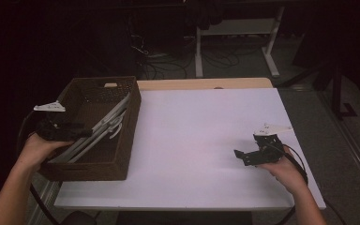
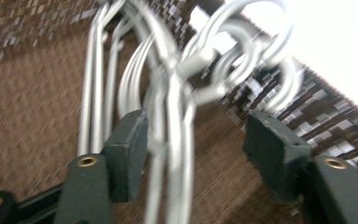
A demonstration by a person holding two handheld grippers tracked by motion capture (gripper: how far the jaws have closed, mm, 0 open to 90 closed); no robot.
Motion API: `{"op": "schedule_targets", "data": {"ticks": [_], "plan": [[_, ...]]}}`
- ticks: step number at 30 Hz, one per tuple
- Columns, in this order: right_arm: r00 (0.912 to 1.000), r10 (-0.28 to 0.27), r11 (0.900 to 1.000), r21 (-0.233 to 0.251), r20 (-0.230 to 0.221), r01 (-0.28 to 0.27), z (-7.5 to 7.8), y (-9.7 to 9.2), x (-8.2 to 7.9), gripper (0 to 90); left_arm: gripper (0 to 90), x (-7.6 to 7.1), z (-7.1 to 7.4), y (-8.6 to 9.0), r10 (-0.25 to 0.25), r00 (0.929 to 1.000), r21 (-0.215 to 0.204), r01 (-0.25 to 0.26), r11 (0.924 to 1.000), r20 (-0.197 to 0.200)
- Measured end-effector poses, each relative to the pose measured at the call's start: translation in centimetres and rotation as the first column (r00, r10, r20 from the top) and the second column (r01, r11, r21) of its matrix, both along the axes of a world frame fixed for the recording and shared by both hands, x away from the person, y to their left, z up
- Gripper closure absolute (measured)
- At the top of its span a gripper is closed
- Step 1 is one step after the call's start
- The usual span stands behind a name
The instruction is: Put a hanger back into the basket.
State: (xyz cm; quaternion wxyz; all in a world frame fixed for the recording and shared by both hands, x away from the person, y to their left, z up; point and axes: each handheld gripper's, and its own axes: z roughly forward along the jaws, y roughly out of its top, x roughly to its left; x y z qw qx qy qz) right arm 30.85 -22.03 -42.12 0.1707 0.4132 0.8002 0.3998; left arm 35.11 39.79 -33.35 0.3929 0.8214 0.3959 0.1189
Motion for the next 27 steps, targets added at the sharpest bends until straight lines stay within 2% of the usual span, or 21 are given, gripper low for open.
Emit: {"op": "schedule_targets", "data": {"ticks": [1,2,3,4,6,7,10,15,17,20,21,24,27], "plan": [[1.0,0.005,1.0,0.005,0.0,-0.005,0.2,0.0,0.0,1.5,34.6,-0.2,0.3,-0.3,-0.009,0.9999,-0.022,0.01,0.9997,0.012],[1.0,0.005,1.0,0.005,0.0,-0.005,0.2,0.0,0.0,1.5,32.8,-0.2,0.3,-0.3,-0.009,0.9999,-0.022,0.01,0.9997,0.012],[0.9999,0.011,0.9999,0.01,-0.001,-0.011,0.4,0.0,0.0,1.5,32.8,-0.5,0.6,-1.1,-0.022,0.999,-0.059,0.025,0.998,0.038],[0.9997,0.025,0.9995,0.021,0.009,-0.025,1.2,0.2,-0.1,1.4,29.3,-0.7,0.9,-1.7,-0.039,0.9979,-0.077,0.043,0.9961,0.052],[0.9992,0.036,0.9989,0.03,0.017,-0.036,1.7,0.2,-0.1,1.4,26.9,-0.9,1.0,-2.2,-0.053,0.9966,-0.091,0.059,0.9941,0.063],[0.9987,0.045,0.9982,0.039,0.024,-0.046,2.2,0.3,-0.2,1.4,25.5,-1.2,1.3,-3.3,-0.076,0.9939,-0.115,0.085,0.9897,0.08],[0.9969,0.064,0.9963,0.053,0.045,-0.067,3.2,0.5,-0.4,1.4,21.2,-1.8,1.4,-4.9,-0.105,0.9888,-0.157,0.121,0.9801,0.106],[0.9909,0.108,0.991,0.071,0.08,-0.114,4.9,1.2,-0.7,1.1,14.6,-2.5,1.0,-7.1,-0.132,0.9814,-0.201,0.159,0.9666,0.139],[0.9871,0.126,0.9883,0.073,0.099,-0.134,5.7,1.5,-0.7,1.1,12.4,-2.7,0.8,-7.7,-0.138,0.9802,-0.206,0.166,0.9645,0.142],[0.9839,0.138,0.9853,0.085,0.114,-0.148,6.4,1.8,-0.7,1.1,8.8,-2.9,0.5,-8.6,-0.142,0.9781,-0.186,0.17,0.9678,0.152],[0.9805,0.152,0.9829,0.085,0.124,-0.163,7.0,2.0,-0.7,1.1,4.4,-3.0,0.4,-8.8,-0.149,0.9768,-0.188,0.177,0.966,0.154],[0.9773,0.164,0.9806,0.086,0.134,-0.176,7.4,2.3,-0.5,1.1,1.1,-3.1,0.3,-9.2,-0.169,0.9729,-0.188,0.197,0.9621,0.158],[0.9762,0.172,0.9796,0.082,0.133,-0.184,7.4,2.6,-0.3,1.0,0.8,-3.0,-0.1,-9.4,-0.175,0.9721,-0.19,0.204,0.9604,0.156]]}}
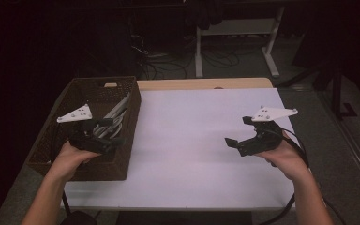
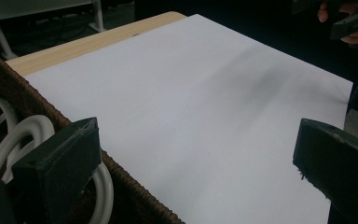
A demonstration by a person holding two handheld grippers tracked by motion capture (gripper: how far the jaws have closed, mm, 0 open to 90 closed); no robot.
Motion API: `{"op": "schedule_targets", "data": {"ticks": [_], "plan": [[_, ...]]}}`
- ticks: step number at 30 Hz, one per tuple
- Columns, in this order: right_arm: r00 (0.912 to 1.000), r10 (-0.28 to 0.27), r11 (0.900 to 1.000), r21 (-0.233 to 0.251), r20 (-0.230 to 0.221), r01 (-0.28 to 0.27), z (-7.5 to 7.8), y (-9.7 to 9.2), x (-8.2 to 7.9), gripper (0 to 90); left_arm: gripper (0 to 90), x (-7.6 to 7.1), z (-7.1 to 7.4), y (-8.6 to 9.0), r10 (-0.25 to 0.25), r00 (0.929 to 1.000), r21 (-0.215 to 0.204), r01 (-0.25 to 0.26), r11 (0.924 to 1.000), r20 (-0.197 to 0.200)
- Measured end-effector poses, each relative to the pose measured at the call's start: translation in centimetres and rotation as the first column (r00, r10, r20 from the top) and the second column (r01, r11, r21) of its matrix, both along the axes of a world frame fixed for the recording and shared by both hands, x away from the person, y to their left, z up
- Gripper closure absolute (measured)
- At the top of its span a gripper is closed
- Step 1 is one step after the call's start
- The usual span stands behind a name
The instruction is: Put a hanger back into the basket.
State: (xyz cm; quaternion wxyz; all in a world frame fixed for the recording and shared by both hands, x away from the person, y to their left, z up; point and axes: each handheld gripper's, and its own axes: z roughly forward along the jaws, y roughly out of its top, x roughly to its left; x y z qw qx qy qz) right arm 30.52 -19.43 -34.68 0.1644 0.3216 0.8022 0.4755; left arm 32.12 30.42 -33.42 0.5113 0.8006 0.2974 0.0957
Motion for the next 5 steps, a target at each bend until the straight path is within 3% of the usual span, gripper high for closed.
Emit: {"op": "schedule_targets", "data": {"ticks": [5], "plan": [[1.0,0.004,1.0,-0.006,-0.008,-0.004,-0.33,0.17,0.1,1.0,0.8,0.11,-0.65,-0.01,-0.004,0.9999,-0.001,0.004,1.0,-0.012]]}}
